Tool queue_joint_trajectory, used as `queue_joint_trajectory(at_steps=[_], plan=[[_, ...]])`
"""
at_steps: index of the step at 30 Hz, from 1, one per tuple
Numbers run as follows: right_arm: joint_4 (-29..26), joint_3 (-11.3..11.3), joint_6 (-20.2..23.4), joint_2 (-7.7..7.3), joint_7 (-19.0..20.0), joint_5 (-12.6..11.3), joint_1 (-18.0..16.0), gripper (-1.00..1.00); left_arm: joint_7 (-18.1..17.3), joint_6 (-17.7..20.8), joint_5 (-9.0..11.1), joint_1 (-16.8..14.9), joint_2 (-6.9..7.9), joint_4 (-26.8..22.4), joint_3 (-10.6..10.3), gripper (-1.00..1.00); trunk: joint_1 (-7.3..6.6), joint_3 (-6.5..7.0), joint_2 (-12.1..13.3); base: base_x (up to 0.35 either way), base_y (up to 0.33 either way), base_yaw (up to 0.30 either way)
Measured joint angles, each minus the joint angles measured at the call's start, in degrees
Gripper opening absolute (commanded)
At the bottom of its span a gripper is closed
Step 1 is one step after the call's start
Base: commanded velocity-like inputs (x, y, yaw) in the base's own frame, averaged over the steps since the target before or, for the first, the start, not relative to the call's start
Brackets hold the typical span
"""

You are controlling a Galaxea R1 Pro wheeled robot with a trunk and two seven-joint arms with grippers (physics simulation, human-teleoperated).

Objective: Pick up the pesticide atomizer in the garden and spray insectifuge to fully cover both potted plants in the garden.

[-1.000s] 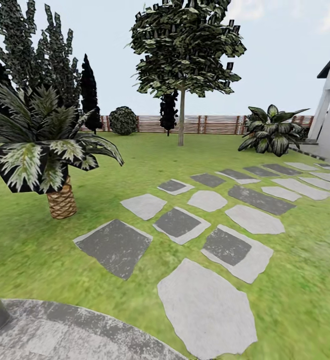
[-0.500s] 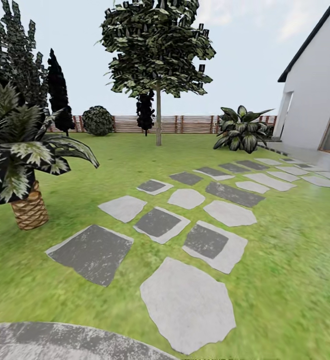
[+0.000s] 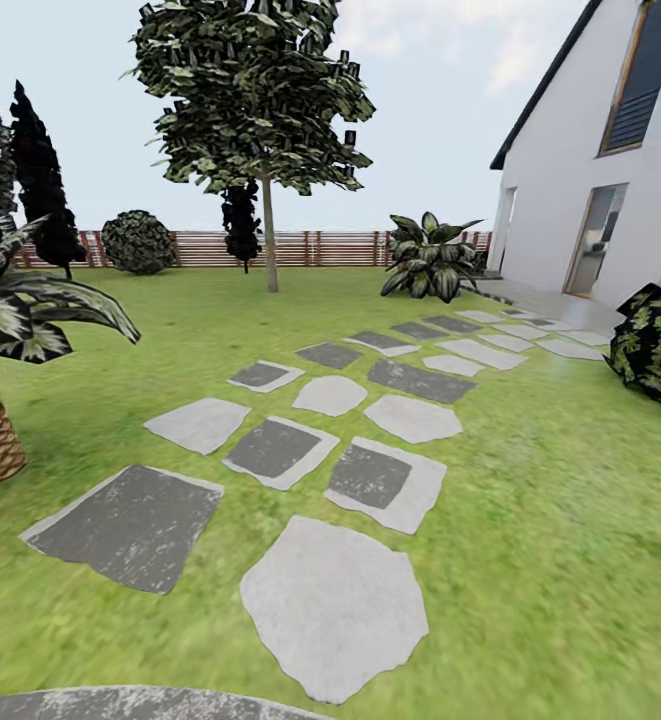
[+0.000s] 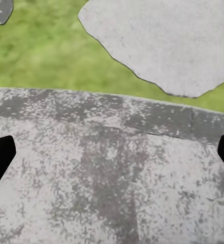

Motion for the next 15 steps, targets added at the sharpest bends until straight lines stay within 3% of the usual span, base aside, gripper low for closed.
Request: queue_joint_trajectory(at_steps=[15], plan=[[-0.01,0.00,0.00,0.00,0.00,0.00,0.00,1.00,0.00,0.00,0.00,0.00,-0.02,0.02,0.00,1.00,0.00,0.00,0.00,0.000,-0.264,-0.300]])
